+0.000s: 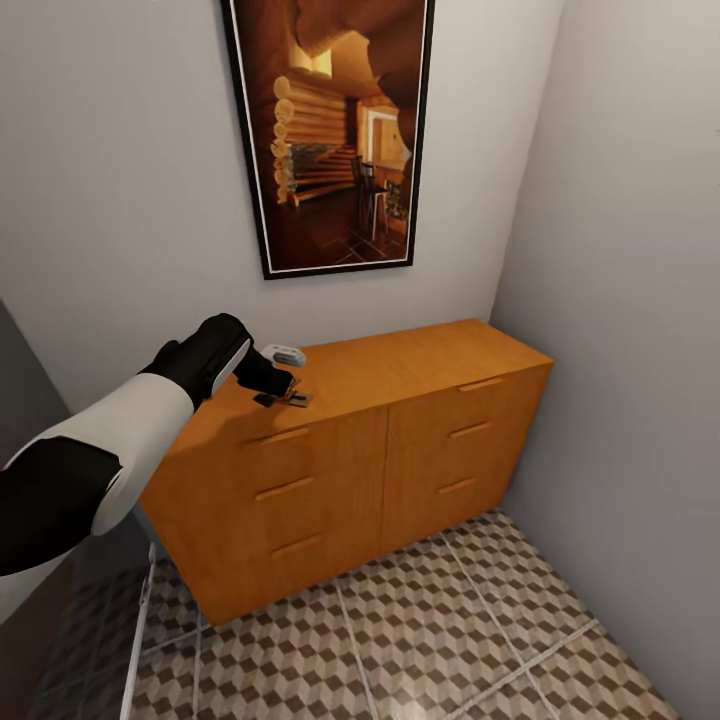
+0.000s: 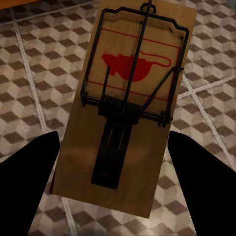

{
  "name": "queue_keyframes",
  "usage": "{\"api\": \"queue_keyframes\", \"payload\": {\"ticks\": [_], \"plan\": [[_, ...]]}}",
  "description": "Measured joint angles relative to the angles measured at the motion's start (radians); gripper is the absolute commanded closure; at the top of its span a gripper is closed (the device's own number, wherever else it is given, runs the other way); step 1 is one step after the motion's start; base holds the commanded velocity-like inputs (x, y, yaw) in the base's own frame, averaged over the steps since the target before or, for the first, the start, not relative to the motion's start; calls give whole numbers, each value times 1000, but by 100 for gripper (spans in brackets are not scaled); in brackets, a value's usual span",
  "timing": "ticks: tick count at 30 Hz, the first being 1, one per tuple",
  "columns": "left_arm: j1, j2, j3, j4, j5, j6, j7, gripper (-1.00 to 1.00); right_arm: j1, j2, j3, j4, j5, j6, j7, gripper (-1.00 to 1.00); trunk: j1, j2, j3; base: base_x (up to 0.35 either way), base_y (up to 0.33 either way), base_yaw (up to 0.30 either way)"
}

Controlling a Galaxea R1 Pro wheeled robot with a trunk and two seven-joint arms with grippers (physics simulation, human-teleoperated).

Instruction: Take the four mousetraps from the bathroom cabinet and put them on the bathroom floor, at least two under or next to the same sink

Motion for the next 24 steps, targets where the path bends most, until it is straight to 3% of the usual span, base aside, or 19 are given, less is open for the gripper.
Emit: {"api": "queue_keyframes", "payload": {"ticks": [24], "plan": [[0, -3, 0, 3, 0, -3, 0, 100, 0, 0, 0, 0, 0, 0, 0, 100, 0, 0, 0, -311, -70, 0]]}}
